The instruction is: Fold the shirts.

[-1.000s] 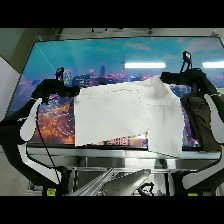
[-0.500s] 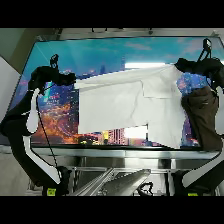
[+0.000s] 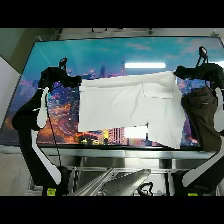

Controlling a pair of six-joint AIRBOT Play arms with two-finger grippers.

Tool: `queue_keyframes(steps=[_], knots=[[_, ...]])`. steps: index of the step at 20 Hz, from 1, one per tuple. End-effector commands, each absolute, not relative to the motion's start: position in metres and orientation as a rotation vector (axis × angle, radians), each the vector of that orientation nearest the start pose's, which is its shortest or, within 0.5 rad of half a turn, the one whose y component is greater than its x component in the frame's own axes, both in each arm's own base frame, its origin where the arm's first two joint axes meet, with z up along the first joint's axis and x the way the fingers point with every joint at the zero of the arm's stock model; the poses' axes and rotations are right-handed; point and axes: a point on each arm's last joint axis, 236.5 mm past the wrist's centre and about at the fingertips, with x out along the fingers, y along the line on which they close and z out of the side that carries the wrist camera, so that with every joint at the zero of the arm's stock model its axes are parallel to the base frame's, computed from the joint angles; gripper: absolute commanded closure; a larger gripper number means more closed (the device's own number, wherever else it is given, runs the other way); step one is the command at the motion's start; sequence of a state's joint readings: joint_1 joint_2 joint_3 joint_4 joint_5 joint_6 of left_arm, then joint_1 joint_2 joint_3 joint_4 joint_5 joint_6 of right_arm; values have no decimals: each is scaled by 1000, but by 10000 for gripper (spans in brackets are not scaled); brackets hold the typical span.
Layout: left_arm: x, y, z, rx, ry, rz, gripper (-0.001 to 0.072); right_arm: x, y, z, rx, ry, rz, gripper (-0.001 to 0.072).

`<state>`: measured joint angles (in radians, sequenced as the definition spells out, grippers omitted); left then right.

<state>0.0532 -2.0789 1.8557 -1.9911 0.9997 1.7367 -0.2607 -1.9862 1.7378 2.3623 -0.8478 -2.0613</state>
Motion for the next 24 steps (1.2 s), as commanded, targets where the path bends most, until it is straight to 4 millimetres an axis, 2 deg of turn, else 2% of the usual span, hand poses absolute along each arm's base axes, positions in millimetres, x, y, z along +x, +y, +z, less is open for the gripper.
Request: queue_keyframes(steps=[1,6,9,12,13,14,15,16,18,20,21,24], knots=[[580,-46,-116,-290,1198,-193,694,605,-35,-65,453,907,228,694],[583,-45,-115,-291,1184,-190,694,611,-44,-72,480,889,182,694],[587,-57,-114,-276,1166,-202,694,608,-37,-80,486,913,193,694],[588,-59,-113,-274,1160,-204,694,608,-36,-82,485,917,195,693],[587,-61,-112,-282,1164,-209,694,608,-37,-81,487,917,195,651],[585,-62,-111,-282,1173,-215,666,607,-37,-78,487,918,200,492],[585,-63,-107,-280,1177,-221,359,605,-35,-74,488,920,209,424],[587,-64,-102,-278,1174,-228,20,603,-32,-67,485,921,220,420],[587,-69,-76,-265,1181,-262,11,603,-33,-44,474,895,230,215],[585,-72,-41,-239,1187,-304,11,602,-44,-7,503,844,202,204],[582,-67,-21,-233,1180,-310,11,600,-53,15,523,815,183,205],[568,-52,25,-237,1120,-287,11,575,-75,70,531,785,184,209]])
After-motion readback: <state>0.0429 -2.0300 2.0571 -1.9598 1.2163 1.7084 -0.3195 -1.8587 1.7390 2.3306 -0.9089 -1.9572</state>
